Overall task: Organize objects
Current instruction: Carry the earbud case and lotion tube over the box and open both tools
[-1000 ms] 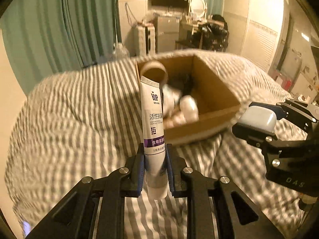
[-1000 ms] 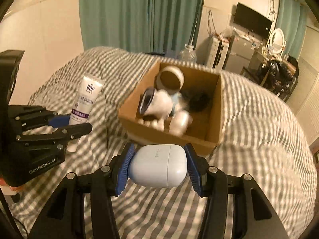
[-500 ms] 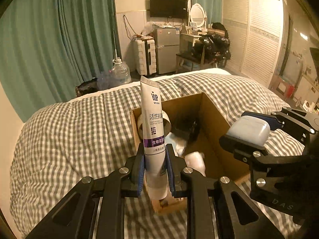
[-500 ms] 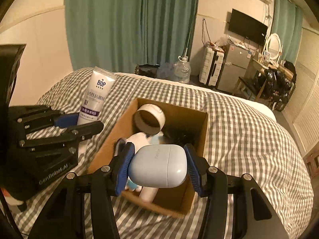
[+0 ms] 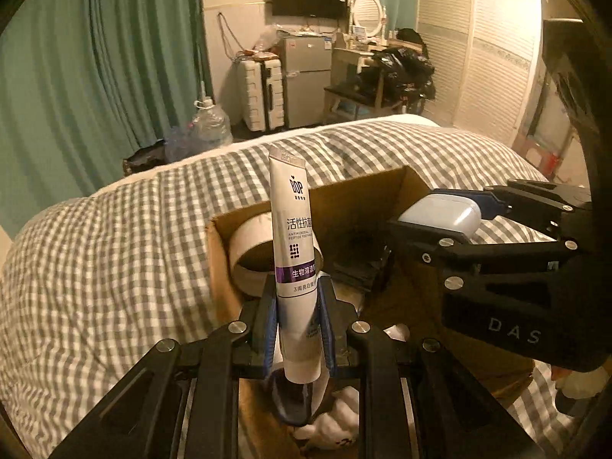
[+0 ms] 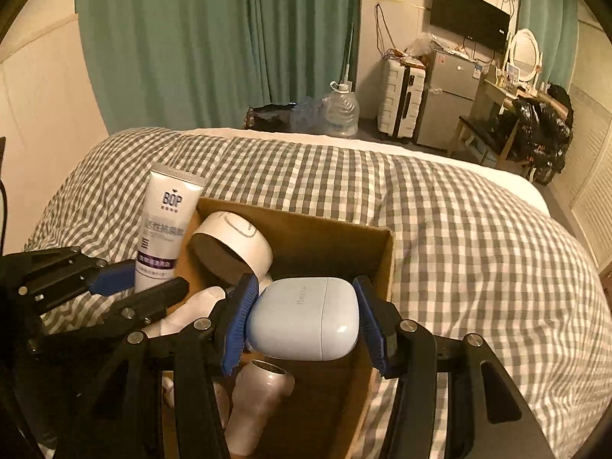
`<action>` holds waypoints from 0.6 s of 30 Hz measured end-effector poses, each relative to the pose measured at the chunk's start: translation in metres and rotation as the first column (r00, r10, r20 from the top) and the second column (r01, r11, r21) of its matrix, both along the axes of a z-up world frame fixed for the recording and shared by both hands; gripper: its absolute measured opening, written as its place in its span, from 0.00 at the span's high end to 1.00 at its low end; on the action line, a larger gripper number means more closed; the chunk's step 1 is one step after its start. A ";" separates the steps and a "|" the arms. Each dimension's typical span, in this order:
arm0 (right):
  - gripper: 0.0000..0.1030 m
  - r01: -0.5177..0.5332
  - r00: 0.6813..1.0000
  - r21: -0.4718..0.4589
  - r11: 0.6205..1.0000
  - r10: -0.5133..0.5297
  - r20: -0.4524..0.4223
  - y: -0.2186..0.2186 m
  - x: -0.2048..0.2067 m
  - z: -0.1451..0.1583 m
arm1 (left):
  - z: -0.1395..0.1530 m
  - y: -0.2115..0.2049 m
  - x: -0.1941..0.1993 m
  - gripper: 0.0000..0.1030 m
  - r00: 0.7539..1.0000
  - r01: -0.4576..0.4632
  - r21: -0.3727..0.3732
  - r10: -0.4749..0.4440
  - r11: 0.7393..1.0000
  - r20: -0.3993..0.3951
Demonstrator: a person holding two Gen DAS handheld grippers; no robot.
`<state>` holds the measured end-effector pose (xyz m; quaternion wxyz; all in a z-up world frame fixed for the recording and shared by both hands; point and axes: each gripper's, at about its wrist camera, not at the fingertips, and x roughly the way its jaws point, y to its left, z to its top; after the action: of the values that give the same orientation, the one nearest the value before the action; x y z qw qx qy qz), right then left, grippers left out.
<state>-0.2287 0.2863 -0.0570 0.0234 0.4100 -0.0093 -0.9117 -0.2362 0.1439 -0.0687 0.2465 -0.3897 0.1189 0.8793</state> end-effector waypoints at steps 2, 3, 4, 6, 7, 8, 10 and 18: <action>0.50 -0.001 1.000 -0.018 1.000 0.001 -0.003 0.002 0.000 -0.004 | -0.005 0.003 -0.002 0.81 1.000 0.013 0.009 -0.014 1.000 0.014; 0.50 0.002 1.000 -0.036 0.999 -0.002 0.001 0.003 0.001 -0.006 | -0.006 0.003 -0.002 0.79 1.000 0.015 0.015 -0.016 1.000 0.019; 0.49 0.004 1.000 -0.047 0.999 -0.004 0.008 0.004 0.002 -0.006 | -0.005 0.003 -0.003 0.79 1.000 0.018 0.021 -0.019 1.000 0.025; 0.41 0.019 1.000 -0.056 0.998 -0.019 0.002 0.007 0.006 -0.003 | -0.003 0.002 -0.001 0.74 0.999 0.022 0.029 -0.023 0.999 0.036; 0.37 0.025 1.000 -0.053 0.998 -0.026 -0.007 0.007 0.010 0.001 | -0.001 0.002 0.002 0.72 0.999 0.027 0.032 -0.028 0.999 0.040; 0.37 0.028 0.999 -0.050 0.998 -0.029 -0.017 0.008 0.014 0.006 | 0.002 0.002 0.006 0.63 0.999 0.030 0.032 -0.031 0.999 0.042; 0.37 0.038 0.999 -0.039 0.999 -0.039 -0.037 0.010 0.024 0.020 | 0.012 0.003 0.016 0.42 0.999 0.033 0.030 -0.034 0.999 0.037; 0.26 0.087 0.989 0.013 0.996 -0.085 -0.121 0.007 0.084 0.097 | 0.078 -0.015 0.070 0.19 0.998 -0.008 0.040 0.011 0.999 -0.067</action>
<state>-0.1450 0.2935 0.0402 -0.0191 0.3539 -0.0172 -0.9349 -0.1667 0.1289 0.0090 0.2460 -0.3555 0.1079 0.8952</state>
